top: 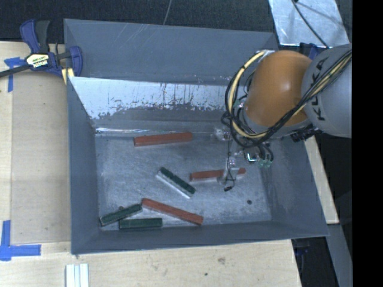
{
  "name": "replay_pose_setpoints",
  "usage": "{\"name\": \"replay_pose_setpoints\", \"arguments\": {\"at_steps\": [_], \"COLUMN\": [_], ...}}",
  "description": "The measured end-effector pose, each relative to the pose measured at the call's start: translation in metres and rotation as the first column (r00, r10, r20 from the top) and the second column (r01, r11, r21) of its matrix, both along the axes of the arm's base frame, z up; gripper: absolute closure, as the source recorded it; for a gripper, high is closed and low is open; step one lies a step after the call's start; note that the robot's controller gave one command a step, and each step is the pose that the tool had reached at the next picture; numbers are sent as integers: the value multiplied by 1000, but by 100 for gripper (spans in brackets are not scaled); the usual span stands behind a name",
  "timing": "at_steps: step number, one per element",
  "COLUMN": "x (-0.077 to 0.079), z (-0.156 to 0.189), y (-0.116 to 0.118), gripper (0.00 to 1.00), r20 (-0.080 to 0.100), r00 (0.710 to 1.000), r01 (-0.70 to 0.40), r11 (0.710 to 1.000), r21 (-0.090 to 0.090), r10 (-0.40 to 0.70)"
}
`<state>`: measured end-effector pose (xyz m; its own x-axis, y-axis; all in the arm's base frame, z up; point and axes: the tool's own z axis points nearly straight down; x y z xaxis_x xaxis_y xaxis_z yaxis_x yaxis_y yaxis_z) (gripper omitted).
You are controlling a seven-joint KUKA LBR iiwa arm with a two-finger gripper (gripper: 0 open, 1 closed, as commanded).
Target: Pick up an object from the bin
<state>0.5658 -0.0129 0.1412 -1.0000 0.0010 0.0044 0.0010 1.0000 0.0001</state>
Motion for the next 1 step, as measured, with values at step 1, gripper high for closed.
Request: {"name": "replay_pose_setpoints", "arguments": {"at_steps": [1], "x": [2], "z": [4], "y": [0], "gripper": [0], "r20": [8], "r00": [1000], "r01": [0], "r11": [1000], "r21": [0], "r10": [0]}}
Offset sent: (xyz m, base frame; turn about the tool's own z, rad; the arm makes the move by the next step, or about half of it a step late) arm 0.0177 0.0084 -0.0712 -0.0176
